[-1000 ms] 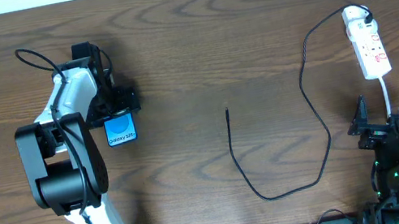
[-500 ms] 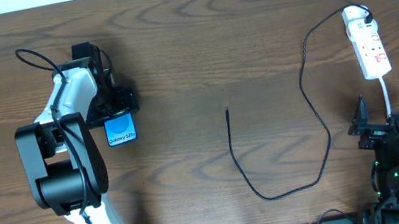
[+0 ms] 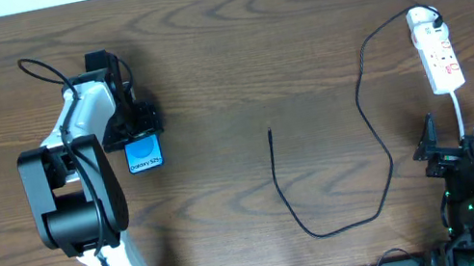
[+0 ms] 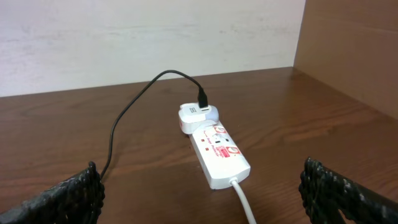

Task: Plug charger to phone and switch on socket
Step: 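Lower the left gripper and grasp the phone's top edge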

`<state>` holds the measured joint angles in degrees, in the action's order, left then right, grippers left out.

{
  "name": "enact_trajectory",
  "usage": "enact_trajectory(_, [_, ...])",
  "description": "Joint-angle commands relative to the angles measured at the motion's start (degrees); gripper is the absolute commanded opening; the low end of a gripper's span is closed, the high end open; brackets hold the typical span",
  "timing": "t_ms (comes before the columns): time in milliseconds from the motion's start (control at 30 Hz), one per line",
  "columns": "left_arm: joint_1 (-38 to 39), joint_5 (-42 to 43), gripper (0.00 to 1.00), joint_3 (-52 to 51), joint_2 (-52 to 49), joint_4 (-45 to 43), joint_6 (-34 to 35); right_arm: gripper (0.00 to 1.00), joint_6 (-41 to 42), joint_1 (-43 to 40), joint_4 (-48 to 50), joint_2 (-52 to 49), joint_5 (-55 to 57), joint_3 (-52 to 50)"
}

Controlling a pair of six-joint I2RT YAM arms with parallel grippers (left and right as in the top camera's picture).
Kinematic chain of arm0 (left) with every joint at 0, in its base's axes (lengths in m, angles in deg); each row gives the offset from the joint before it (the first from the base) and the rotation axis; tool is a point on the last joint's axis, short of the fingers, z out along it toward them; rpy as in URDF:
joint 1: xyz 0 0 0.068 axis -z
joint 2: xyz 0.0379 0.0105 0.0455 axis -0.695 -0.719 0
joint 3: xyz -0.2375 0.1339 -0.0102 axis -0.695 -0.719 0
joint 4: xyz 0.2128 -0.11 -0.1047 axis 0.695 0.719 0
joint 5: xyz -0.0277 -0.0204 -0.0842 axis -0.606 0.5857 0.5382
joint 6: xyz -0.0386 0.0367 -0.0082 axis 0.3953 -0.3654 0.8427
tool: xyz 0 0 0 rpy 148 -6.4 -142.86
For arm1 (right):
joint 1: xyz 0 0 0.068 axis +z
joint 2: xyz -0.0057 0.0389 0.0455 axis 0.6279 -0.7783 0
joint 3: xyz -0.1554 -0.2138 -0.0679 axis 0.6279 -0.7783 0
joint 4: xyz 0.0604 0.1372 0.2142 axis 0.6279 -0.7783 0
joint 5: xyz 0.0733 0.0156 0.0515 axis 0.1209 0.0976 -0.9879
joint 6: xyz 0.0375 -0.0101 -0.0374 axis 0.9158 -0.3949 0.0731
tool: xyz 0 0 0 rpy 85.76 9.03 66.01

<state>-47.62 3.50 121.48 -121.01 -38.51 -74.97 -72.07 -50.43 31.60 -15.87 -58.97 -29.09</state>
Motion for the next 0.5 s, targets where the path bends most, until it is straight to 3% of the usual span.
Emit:
enact_trajectory(0, [0.1,1.4,0.82,-2.6,-1.1,-0.3,-0.7,0.99,-0.6,0.3,-0.2,0.2,-0.1,-0.1])
enact_trajectory(467, [0.1,1.4,0.74,-2.8,-1.1,-0.3,-0.7,0.99,-0.6,0.3,-0.2,0.2,-0.1,-0.1])
